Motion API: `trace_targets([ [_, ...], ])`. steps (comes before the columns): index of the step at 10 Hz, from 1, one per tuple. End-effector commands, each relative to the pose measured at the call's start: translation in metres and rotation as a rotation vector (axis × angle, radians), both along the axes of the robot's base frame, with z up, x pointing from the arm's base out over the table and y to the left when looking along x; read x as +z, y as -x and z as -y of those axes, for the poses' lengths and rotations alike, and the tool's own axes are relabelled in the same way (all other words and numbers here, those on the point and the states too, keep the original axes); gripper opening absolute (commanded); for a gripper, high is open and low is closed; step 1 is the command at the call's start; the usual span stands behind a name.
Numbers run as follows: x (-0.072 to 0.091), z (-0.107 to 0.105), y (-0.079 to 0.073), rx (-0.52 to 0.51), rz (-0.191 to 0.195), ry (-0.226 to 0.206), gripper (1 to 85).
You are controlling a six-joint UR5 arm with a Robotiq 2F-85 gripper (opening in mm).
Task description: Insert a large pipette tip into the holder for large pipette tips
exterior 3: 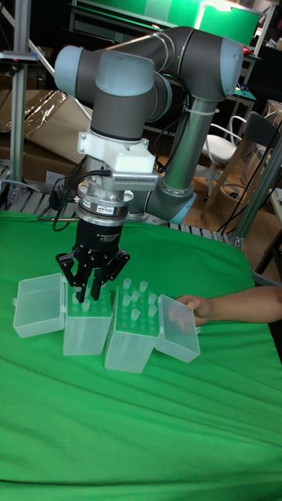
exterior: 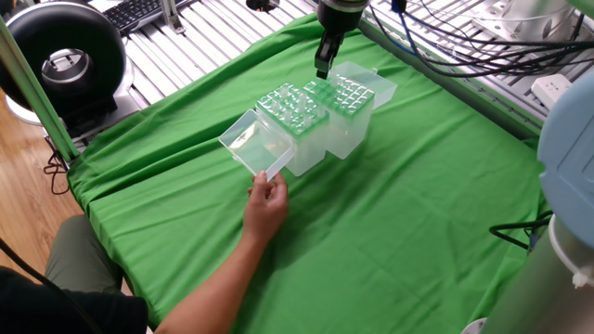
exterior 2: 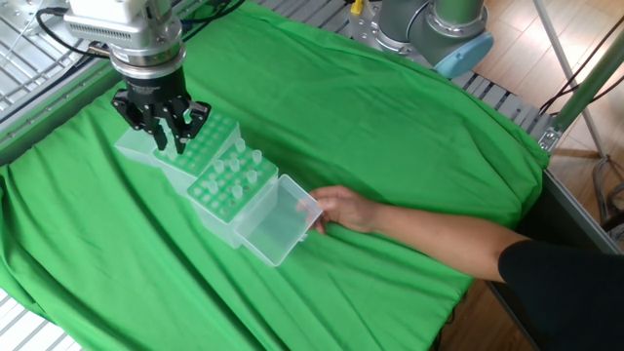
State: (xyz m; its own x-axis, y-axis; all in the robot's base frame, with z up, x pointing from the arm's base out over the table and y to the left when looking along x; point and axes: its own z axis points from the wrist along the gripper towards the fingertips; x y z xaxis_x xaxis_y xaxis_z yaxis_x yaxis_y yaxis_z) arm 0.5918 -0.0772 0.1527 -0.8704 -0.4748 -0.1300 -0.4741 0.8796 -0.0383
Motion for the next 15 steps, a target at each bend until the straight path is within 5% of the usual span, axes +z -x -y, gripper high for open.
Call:
trace_targets([
  [1,0.007,-0.006,-0.003,-0.012,-0.001,-0.011,31.0],
  [15,-0.006,-0.01,-0.012,-0.017,0.023,-0.024,30.7],
])
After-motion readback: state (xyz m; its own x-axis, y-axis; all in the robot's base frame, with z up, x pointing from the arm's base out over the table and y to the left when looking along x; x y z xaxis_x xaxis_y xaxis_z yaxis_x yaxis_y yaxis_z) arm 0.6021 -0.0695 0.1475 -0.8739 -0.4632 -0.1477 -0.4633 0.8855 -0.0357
